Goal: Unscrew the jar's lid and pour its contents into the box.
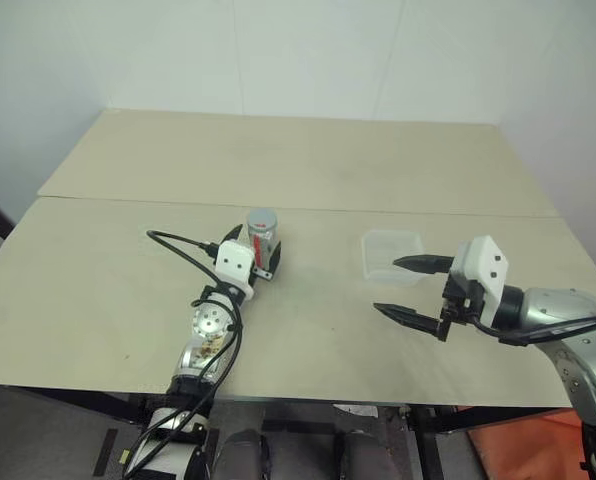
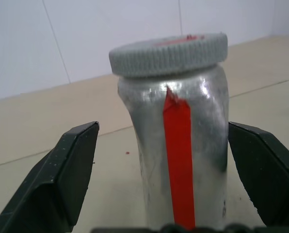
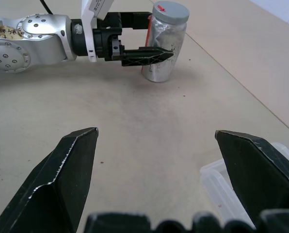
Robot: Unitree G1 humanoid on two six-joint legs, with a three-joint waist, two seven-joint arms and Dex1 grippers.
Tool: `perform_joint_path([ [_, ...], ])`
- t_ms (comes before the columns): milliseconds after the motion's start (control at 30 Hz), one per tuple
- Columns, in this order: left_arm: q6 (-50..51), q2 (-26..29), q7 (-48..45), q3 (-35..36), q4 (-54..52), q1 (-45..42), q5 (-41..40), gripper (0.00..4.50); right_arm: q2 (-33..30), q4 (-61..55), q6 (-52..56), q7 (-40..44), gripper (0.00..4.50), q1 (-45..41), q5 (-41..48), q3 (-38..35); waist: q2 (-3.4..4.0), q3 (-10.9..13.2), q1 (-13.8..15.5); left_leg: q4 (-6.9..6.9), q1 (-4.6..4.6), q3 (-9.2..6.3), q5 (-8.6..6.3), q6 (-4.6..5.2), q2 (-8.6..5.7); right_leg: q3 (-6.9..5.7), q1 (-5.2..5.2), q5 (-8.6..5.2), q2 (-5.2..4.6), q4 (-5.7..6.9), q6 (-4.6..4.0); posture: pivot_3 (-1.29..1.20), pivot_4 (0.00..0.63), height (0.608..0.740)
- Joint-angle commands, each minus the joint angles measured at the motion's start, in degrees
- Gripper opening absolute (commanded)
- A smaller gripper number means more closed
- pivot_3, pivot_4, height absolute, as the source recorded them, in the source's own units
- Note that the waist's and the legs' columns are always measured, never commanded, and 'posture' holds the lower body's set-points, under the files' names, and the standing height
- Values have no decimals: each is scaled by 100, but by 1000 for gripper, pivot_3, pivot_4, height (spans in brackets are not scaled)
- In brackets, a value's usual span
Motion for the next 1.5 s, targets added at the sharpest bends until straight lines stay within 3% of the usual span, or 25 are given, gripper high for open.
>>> perform_joint_path([
  [33, -272, -81, 20, -13, 159, -96, -42, 4500, -15, -198, -41, -90, 4470, 34, -16, -87, -1, 1, 3, 0, 0, 1, 0, 0, 0, 0, 0, 0, 0, 0, 0, 0, 150, 740],
  [200, -483, -151, 101, 79, 552, -323, -112, 4500, 5, -215, -56, -178, 4470, 54, -44, -56, -1, 1, 0, 1, 0, 0, 1, -1, 0, -2, 0, 2, 0, 3, 1, 0, 150, 740],
  [300, -483, -160, 120, 138, 645, -385, -155, 3932, -3, -203, -84, -212, 4500, 75, -124, -11, -1, 1, 1, 1, -3, -1, 0, -1, 0, -2, -1, 2, -1, 0, 2, 0, 150, 740],
  [467, -575, -143, 5, 114, 819, -431, -169, 2289, 28, -184, -94, -235, 4500, 108, -189, 8, -1, 1, -2, 1, -2, 1, 0, -1, 0, -2, -1, 2, 0, 1, 2, 0, 150, 740],
  [533, -601, -153, -63, 84, 868, -437, -179, 1979, 48, -177, -122, -253, 4500, 108, -253, 55, -1, 0, -3, 2, -1, 1, 1, -1, 0, -2, 0, 3, 0, 2, 2, 0, 150, 740],
  [767, -472, -48, -490, -76, 274, -341, -252, 1979, 689, -350, 271, -766, 4500, -317, 12, 265, -1, 1, -8, 1, -3, 1, 2, -3, 0, -2, -4, 3, 0, 3, 2, 0, 150, 740],
  [900, -262, 38, -1337, -273, -235, -131, -661, 1979, 1910, -441, 589, -1839, 4500, -632, 17, 737, -1, -1, -19, 1, -6, 1, 3, -6, 4, -4, -9, 3, 2, 6, 1, 0, 150, 740],
  [1067, -194, 91, -1652, -448, -611, 65, -693, 1979, 2993, -214, 473, -2907, 4500, -954, -581, 1278, 1, -2, -20, 4, -20, 5, 7, -11, 1, -4, -23, 4, 1, 13, 0, 0, 150, 740],
  [1333, 22, 13, -1724, -644, -1021, 213, -665, 1979, 3419, 285, 151, -3111, 4500, -1188, -1081, 1571, 2, -3, -14, 32, -91, 19, 30, -46, -1, -11, -87, 5, 2, 31, 2, 0, 150, 740],
  [1500, 111, -17, -1804, -688, -1088, 210, -730, 1979, 3589, 500, -26, -3160, 4500, -1291, -1257, 1639, 2, -3, -27, 32, -90, 23, 31, -47, 0, -11, -89, 5, 3, 36, 2, 0, 150, 740],
])
